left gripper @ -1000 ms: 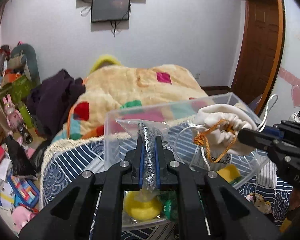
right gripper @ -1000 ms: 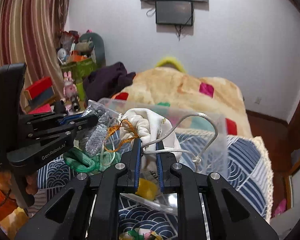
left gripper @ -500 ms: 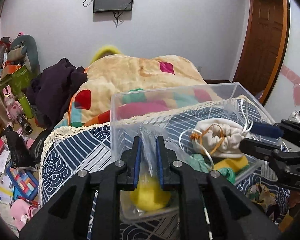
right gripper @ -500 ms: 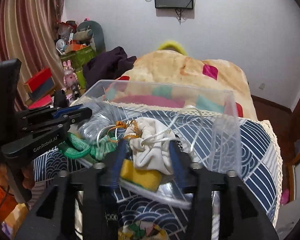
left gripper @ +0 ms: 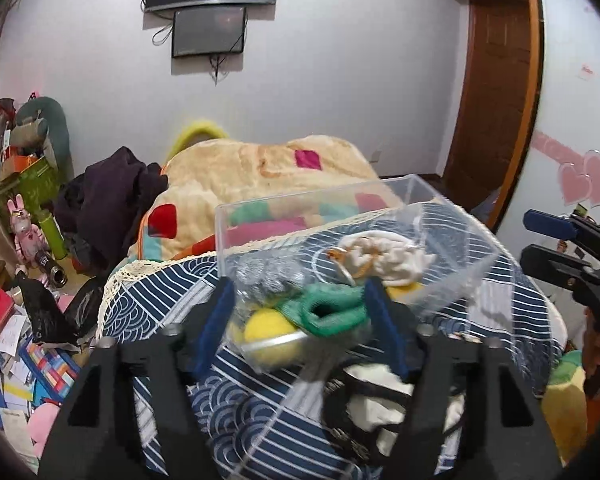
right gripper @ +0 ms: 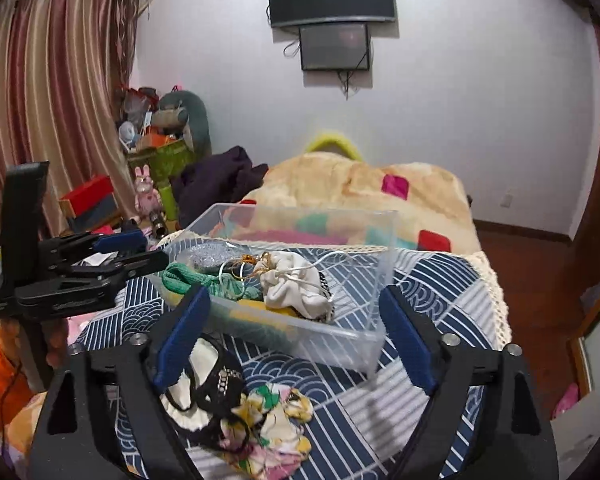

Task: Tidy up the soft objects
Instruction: 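Grasp the black-and-white cloth with the left tool while the right tool grasps the floral scrunchie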

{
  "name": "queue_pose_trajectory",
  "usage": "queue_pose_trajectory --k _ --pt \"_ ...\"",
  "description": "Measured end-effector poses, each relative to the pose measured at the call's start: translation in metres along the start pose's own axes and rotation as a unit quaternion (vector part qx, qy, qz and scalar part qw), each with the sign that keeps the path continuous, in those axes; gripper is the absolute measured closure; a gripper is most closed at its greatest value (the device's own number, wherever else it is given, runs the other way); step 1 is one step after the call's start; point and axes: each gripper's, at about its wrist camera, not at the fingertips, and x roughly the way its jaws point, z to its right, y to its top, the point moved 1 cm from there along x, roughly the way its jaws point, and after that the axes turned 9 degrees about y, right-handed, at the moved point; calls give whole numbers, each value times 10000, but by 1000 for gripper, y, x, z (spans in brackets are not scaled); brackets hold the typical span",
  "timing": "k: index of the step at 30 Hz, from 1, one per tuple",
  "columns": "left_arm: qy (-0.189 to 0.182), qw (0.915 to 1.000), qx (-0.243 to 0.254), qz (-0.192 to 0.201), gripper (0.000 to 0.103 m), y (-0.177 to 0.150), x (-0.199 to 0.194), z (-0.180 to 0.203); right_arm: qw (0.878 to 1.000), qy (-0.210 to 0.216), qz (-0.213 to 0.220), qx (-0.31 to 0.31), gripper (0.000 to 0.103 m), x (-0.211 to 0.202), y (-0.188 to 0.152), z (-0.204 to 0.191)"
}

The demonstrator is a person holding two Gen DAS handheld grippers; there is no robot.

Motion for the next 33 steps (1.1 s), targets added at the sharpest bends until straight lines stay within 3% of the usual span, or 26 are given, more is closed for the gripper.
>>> queue_pose_trajectory --k 6,17,19,21,24,28,30,33 --pt "-65 9999 151 11 14 -23 -17 17 9999 2 -116 56 17 2 -19 0" --pt "-280 9960 275 -798 13 -84 15 37 9971 -69 -700 284 18 6 -83 9" --pt "-324 9955 271 -846 23 -90 19 40 9962 62 -773 390 18 6 -88 10" --pt "-301 9953 331 -864 51 -96 22 45 9954 145 -867 388 18 8 -94 8" --pt "-345 9958 235 -816 67 -103 19 44 9938 341 -999 352 23 14 -99 3" --pt "-336 9966 99 -747 80 -107 9 36 9931 355 -1107 171 40 24 -102 -6" --pt "-313 9970 35 -704 84 -107 3 31 9941 239 -1059 41 57 24 -102 -9" --pt "-304 9977 -63 -611 85 -104 -5 22 9943 254 -1030 31 75 21 -100 -8"
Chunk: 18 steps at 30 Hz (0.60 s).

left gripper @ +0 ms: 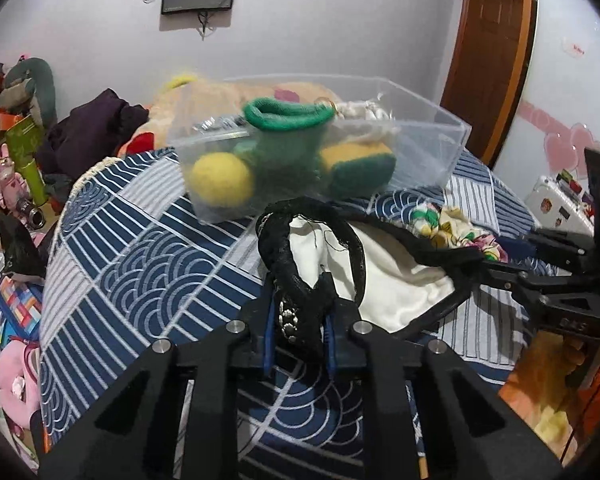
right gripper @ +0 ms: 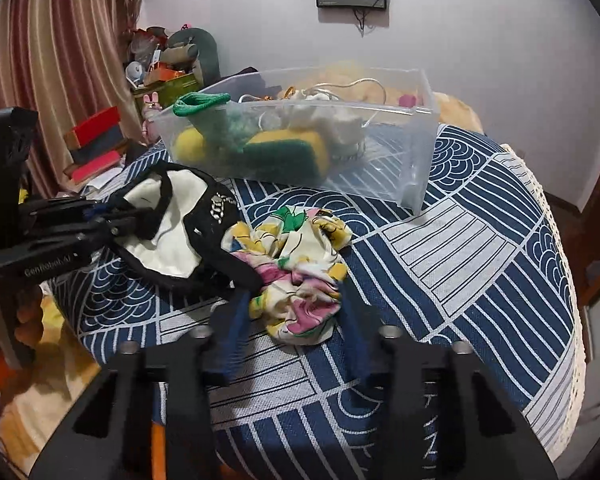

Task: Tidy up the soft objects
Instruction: 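Grasp the black-and-white cloth with the left tool while the right tool grasps the floral scrunchie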

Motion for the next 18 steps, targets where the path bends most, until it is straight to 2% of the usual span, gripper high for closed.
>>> queue_pose_trajectory --k 3,9,13,14,17,18 --pt "-22 9998 -52 177 86 7 -12 -4 9999 67 62 77 80 -5 0 4" --pt "27 9978 57 657 87 32 -39 -2 9996 11 277 1 81 -21 2 1" --pt "-44 9964 95 837 87 49 -50 -1 9991 137 395 -38 81 -31 2 1" --pt "-39 9963 119 845 87 53 -48 1 9989 195 426 -24 80 -33 1 1" --pt "110 9965 203 805 87 55 -40 6 9989 251 378 93 64 -32 -1 4" --pt "146 9967 209 766 87 53 -37 6 9990 215 368 124 63 -31 -2 5"
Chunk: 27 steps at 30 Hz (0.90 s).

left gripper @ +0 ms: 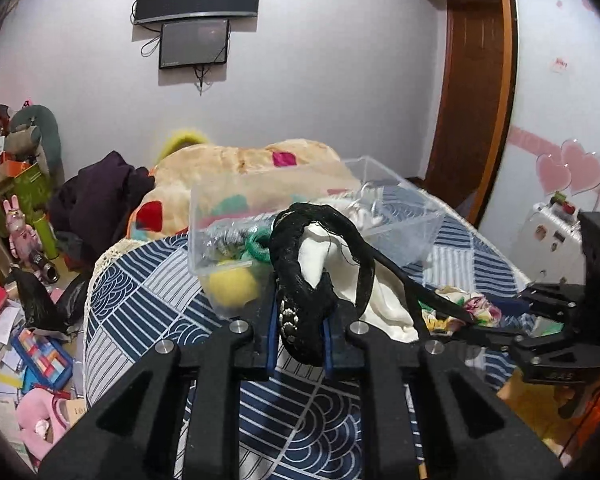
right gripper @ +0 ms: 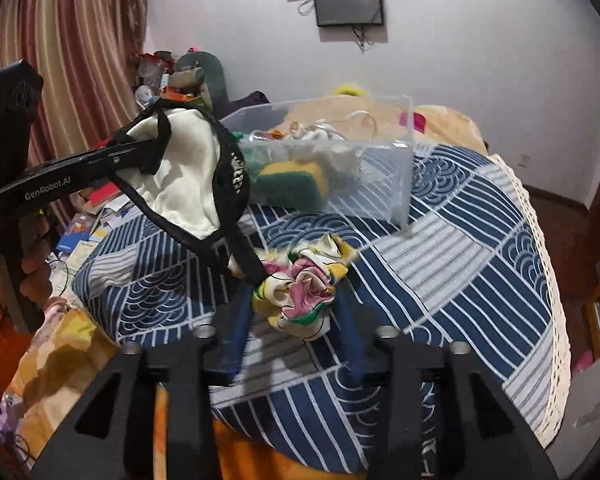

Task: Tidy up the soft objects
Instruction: 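Grasp the black-and-white cloth with the left tool while the right tool grasps the floral scrunchie, then drop the black-and-white cloth into the box with the left tool while the right tool drops the scrunchie in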

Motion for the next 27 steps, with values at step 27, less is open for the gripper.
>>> queue_pose_trajectory --k 27 --pt "-180 9978 -304 557 88 31 -22 -6 9974 -298 648 36 87 -23 28 -4"
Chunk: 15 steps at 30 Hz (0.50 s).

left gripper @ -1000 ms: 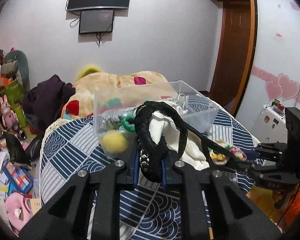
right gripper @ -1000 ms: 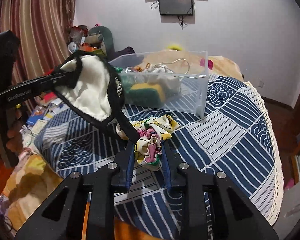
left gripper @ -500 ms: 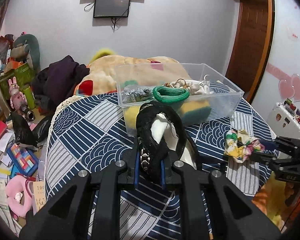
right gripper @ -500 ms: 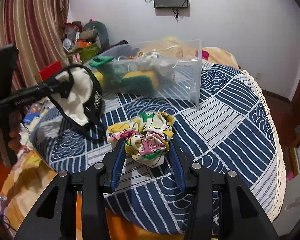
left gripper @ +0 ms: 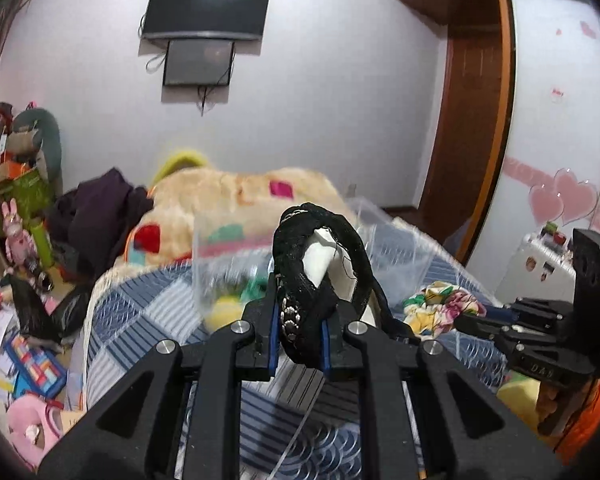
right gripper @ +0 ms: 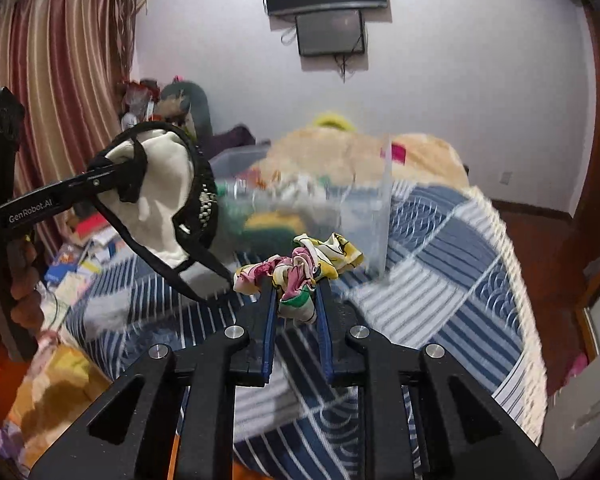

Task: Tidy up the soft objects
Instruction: 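Drop the black-and-white cloth into the box with the left tool while the right tool drops the scrunchie in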

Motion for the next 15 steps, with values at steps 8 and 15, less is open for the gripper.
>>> queue_pose_trajectory --k 8,15 --pt "245 9982 -102 535 88 37 7 6 9978 -159 633 -127 87 -7 43 -2" --pt "449 9979 -255 381 88 36 46 2 9962 -357 744 -281 87 18 70 0"
